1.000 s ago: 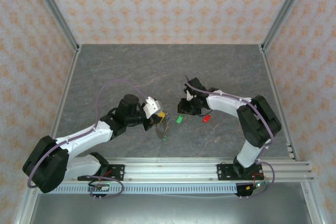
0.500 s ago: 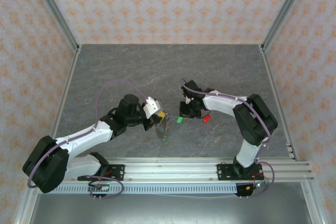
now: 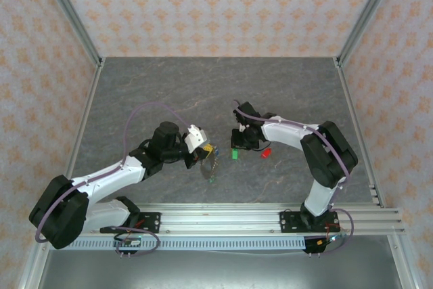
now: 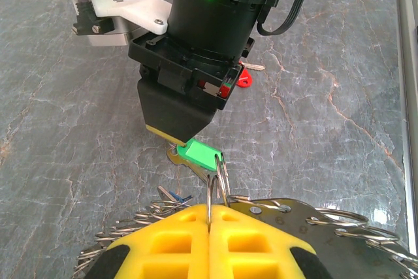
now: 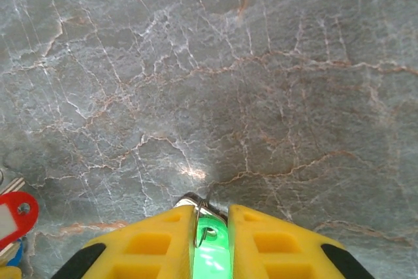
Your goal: Put the keys on the keyring
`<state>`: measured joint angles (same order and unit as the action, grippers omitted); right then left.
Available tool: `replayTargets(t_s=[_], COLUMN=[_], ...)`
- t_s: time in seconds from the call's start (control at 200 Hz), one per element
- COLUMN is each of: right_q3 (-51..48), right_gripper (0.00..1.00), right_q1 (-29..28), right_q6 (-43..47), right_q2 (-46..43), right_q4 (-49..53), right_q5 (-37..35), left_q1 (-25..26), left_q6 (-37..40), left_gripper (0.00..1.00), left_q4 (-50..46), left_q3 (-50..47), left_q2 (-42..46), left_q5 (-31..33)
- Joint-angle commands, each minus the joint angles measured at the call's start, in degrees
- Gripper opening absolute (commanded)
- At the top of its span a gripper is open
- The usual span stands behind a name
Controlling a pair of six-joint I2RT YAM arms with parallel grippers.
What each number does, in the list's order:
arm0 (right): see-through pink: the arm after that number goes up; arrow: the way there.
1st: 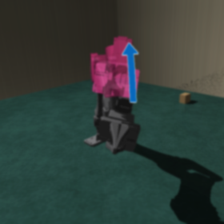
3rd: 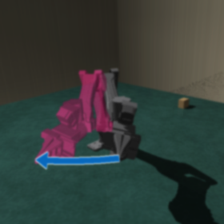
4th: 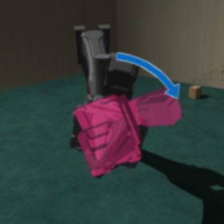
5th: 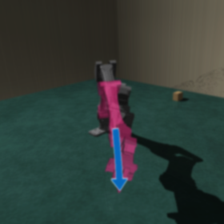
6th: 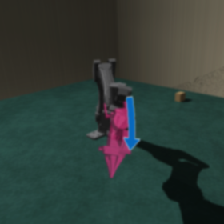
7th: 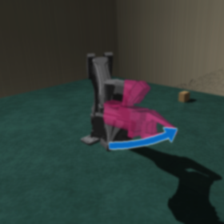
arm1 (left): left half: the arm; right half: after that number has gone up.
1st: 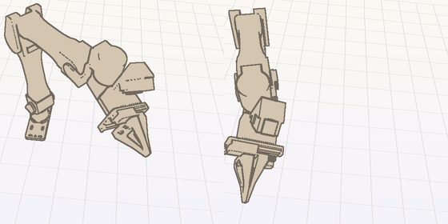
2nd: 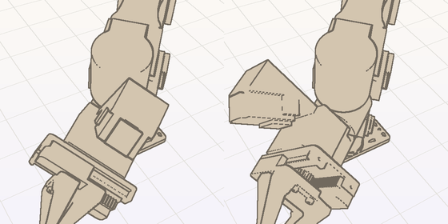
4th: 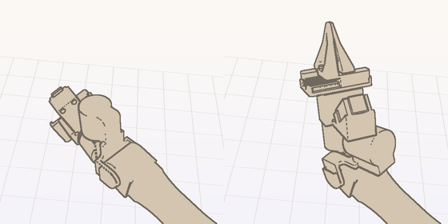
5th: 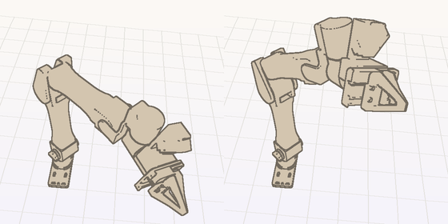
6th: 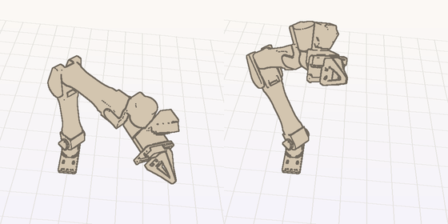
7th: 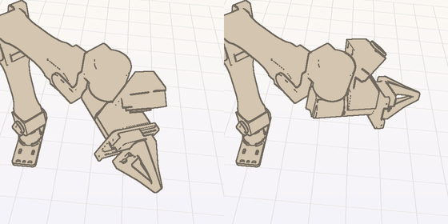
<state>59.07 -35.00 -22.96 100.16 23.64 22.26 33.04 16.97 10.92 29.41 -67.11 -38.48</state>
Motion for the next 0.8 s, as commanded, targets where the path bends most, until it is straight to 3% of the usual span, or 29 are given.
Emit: replayTargets(t_s=[0.0,0.37,0.626,0.791], right_q3=[1.75,1.66,1.38,0.11], right_gripper=[0.2,0.18,0.07,0.02], right_q1=[-0.33,-1.03,-1.09,-1.03], right_q6=[-0.35,0.19,1.39,6.67], right_q2=[0.47,1.18,0.02,-3.97], right_q4=[0.22,0.8,1.12,-0.13], right_q5=[-1.08,-2.08,-4.19,-3.45], left_q1=[0.3,0.32,0.28,0.27], left_q6=[0.78,0.87,0.87,0.79], left_gripper=[0.0,0.0,0.0,0.0], left_q4=[-0.02,-0.07,-0.46,-0.37], left_q3=[1.25,1.61,1.7,1.79], left_q2=[0.29,0.05,0.1,0.18], left_q5=[-0.54,-0.5,-0.46,-0.38])
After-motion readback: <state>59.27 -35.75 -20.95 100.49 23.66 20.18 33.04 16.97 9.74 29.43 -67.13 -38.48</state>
